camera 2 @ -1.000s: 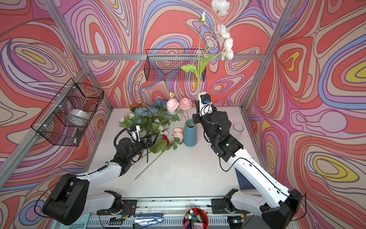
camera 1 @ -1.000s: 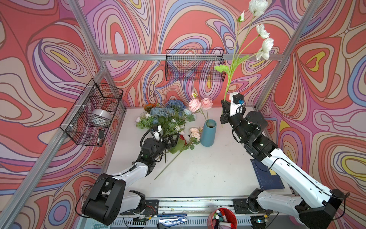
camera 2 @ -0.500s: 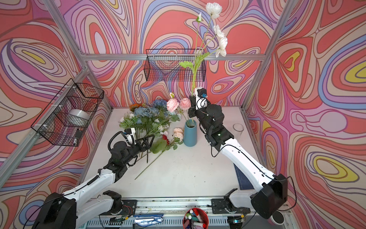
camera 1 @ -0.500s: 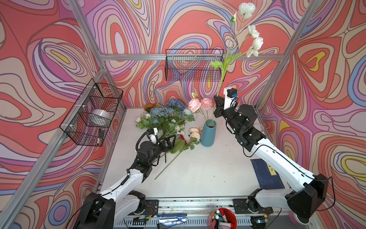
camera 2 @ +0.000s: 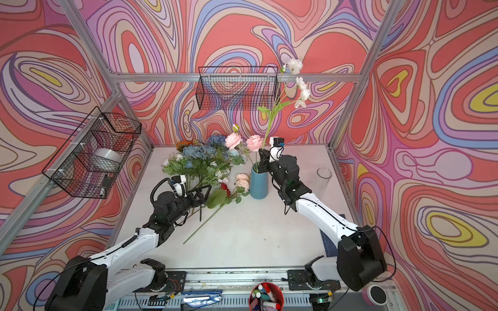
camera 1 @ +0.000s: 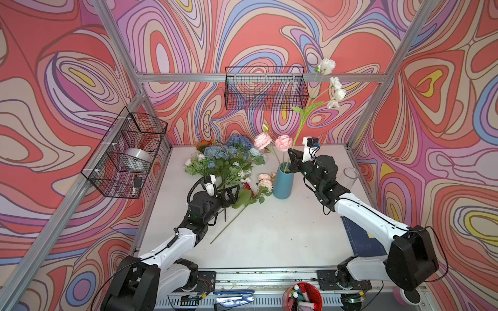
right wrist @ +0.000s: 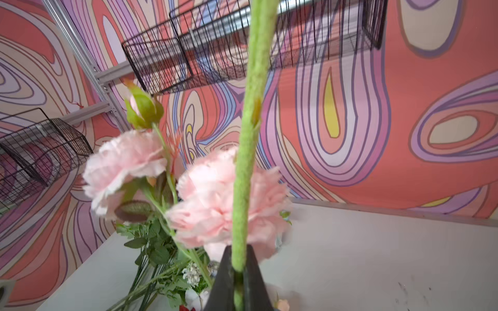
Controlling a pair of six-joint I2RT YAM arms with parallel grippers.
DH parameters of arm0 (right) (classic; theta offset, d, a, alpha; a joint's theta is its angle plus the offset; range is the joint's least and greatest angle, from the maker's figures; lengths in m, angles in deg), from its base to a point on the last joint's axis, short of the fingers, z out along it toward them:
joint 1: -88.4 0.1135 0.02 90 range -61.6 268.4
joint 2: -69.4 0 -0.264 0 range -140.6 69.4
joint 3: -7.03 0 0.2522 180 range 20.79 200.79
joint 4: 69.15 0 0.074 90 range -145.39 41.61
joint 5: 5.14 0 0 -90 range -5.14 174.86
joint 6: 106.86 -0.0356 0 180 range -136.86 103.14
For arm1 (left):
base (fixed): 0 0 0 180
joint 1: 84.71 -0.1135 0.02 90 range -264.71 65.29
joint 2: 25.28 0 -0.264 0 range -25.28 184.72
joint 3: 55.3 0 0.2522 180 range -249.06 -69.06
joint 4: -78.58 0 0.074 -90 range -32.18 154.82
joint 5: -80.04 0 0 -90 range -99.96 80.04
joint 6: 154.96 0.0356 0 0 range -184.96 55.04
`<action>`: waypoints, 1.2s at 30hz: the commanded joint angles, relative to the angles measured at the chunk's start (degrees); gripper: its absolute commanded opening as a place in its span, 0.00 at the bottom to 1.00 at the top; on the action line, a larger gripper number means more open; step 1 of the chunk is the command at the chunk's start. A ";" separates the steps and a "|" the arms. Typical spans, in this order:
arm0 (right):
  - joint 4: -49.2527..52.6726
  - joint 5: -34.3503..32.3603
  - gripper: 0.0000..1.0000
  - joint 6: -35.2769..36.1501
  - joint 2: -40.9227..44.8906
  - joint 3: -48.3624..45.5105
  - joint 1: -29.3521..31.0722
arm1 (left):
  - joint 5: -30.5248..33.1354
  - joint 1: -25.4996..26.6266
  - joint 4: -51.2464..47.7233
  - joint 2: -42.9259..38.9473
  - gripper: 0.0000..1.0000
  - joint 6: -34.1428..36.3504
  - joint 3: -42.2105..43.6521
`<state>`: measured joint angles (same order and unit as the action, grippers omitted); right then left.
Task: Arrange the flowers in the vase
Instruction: 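Lower the white flower stem into the teal vase and open the right gripper, then lower the left gripper onto a green stem in the flower pile and grasp it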
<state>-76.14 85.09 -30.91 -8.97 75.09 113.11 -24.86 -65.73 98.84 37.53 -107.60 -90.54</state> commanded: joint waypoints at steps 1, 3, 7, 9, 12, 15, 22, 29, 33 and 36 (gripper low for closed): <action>-0.93 -0.77 0.00 -1.38 -0.39 -1.35 -0.19 | 1.99 -0.20 -0.40 -1.38 1.00 0.91 0.47; -0.09 -1.02 0.00 -1.11 -0.66 -1.82 -0.18 | 2.95 -0.22 -1.84 -2.51 1.00 1.56 0.38; 1.51 -1.54 0.03 -0.63 -1.02 -2.23 -0.28 | 7.00 -0.41 -6.52 -5.96 1.00 3.19 0.03; 2.57 -1.87 0.12 -0.16 -0.76 -2.10 -0.25 | 9.36 -1.20 -10.12 -7.86 1.00 3.75 -0.53; 4.36 -1.98 0.26 0.55 0.45 -2.10 -0.26 | 9.37 -3.94 -13.89 -9.66 1.00 3.98 -1.06; 6.84 -1.92 0.36 1.12 2.51 -2.10 -0.21 | 6.87 -7.34 -15.59 -9.99 1.00 3.87 -1.19; 17.05 -2.07 0.58 0.74 9.15 -1.36 -0.27 | 1.11 -10.12 -22.00 -6.78 0.91 10.50 -6.91; 25.99 -2.25 0.75 -2.79 16.21 -0.76 -0.20 | -4.14 -10.02 -31.16 2.45 0.77 19.71 -18.49; 27.55 -1.13 0.77 -3.36 18.13 -0.43 -0.27 | -6.75 -10.00 -35.95 8.80 0.74 23.14 -24.09; 28.45 -1.15 0.77 -3.44 18.17 0.01 -0.23 | -6.61 -9.41 -37.29 12.51 0.71 24.70 -25.84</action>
<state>-50.51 83.40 -33.51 8.93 73.54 113.07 -29.60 -75.65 67.08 47.43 -87.16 -114.58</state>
